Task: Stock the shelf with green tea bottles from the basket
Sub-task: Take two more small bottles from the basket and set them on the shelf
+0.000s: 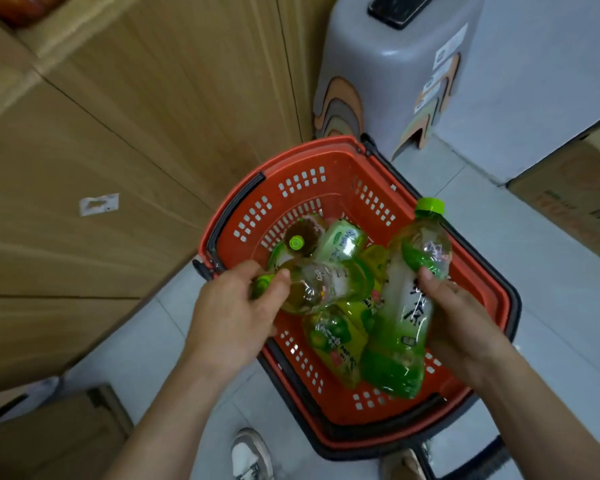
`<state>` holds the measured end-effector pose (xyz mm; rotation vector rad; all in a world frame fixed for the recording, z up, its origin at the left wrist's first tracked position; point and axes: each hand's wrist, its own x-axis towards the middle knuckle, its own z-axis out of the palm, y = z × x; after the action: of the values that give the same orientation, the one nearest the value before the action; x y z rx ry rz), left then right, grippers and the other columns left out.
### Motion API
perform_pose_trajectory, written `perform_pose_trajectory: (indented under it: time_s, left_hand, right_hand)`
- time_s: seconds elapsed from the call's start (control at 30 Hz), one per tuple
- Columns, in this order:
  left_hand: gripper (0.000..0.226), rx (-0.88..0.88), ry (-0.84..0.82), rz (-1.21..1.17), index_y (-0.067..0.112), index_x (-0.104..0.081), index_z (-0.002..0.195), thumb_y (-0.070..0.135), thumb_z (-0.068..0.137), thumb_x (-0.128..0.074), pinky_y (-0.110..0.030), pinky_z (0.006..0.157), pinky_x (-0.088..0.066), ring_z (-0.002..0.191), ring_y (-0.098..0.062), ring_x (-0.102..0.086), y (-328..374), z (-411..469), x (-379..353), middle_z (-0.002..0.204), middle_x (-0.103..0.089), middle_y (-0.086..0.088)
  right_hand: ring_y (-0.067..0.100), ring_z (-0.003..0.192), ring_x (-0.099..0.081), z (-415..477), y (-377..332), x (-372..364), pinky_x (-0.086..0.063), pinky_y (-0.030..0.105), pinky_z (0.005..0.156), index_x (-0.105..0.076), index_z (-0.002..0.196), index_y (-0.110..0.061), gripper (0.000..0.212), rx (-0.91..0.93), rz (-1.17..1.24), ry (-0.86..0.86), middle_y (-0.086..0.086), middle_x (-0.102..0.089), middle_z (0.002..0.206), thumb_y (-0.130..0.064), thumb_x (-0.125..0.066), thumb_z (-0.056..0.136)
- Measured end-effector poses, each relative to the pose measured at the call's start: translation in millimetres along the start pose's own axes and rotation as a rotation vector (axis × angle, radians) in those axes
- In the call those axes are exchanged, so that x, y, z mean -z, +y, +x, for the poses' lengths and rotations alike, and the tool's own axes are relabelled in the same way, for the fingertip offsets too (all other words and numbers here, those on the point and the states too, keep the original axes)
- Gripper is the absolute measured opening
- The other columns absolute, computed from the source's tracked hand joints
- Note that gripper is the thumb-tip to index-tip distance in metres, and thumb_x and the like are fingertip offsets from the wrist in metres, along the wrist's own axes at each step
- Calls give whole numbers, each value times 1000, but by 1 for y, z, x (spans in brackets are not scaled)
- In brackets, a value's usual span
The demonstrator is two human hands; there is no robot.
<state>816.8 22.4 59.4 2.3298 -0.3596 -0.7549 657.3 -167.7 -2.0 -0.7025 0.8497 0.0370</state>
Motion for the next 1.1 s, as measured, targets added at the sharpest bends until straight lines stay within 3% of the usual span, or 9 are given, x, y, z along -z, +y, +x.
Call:
perform_pose_trajectory:
  time_s: [0.13, 0.27, 0.37, 0.43, 0.53, 0.63, 0.77, 1.0, 1.1]
  left_hand:
    - [37, -30, -34, -81, 21, -61, 72, 55, 80, -50, -26, 52, -51, 52, -9, -63, 25, -51, 49, 59, -64, 0]
    - [46, -89, 45, -48, 16, -58, 67, 58, 80, -42, -31, 59, -47, 54, -8, -60, 40, -87, 89, 60, -65, -2]
    - [55, -126, 201, -95, 11, -54, 64, 61, 87, -49, -44, 64, -53, 53, -14, -56, 36, -104, 111, 55, -59, -1]
    - [44, -137, 247, -254, 17, -51, 69, 59, 82, -54, -55, 72, -56, 63, -15, -58, 33, -115, 124, 58, -53, 7]
    - [27, -89, 200, -686, 28, -54, 93, 47, 79, -68, -50, 79, -58, 89, -16, -68, 27, -135, 139, 86, -66, 12]
    - [66, -58, 45, -1027, 30, -48, 123, 32, 66, -82, -44, 79, -57, 106, -22, -67, 2, -158, 153, 118, -67, 1]
    - [81, 10, 83, -981, 17, -39, 129, -10, 63, -78, -43, 84, -56, 105, -27, -66, -39, -195, 175, 119, -65, -11]
    - [62, 187, 323, -1060, 23, -45, 122, 2, 73, -78, -33, 68, -58, 92, -18, -72, -112, -248, 225, 111, -69, -2]
    - [65, 196, 484, -984, 23, -50, 117, 3, 65, -84, -42, 78, -58, 86, -15, -72, -133, -257, 241, 99, -72, 1]
  right_hand:
    - [29, 85, -73, -29, -25, -26, -60, 43, 64, -79, 90, -19, 78, -40, 64, -121, 14, -75, 100, -56, -92, 22]
    - [37, 109, -65, -56, -36, -50, -49, 62, 89, -75, 107, -20, 83, -152, 132, -196, 16, -67, 122, -59, -89, 35]
    - [39, 115, -61, -79, -31, -76, -44, 63, 97, -71, 114, -18, 81, -202, 124, -260, 16, -64, 127, -61, -84, 47]
    - [40, 113, -62, -94, -21, -95, -46, 62, 94, -67, 120, -16, 84, -208, 110, -285, 18, -63, 127, -61, -82, 51]
    - [39, 105, -66, -116, -2, -132, -54, 56, 84, -71, 113, -16, 67, -211, 106, -329, 18, -66, 122, -64, -65, 67]
    - [37, 97, -69, -141, 26, -178, -57, 53, 78, -76, 103, -17, 66, -220, 53, -330, 18, -69, 116, -68, -54, 67]
    - [40, 103, -64, -167, 66, -236, -55, 51, 82, -72, 112, -18, 72, -236, -60, -353, 20, -67, 119, -71, -54, 68]
    - [31, 83, -71, -204, 114, -329, -56, 43, 74, -79, 91, -18, 53, -204, -259, -388, 17, -73, 99, -61, -51, 77]
    - [31, 85, -71, -206, 120, -357, -57, 48, 77, -78, 90, -15, 43, -142, -357, -378, 17, -73, 99, -52, -61, 76]
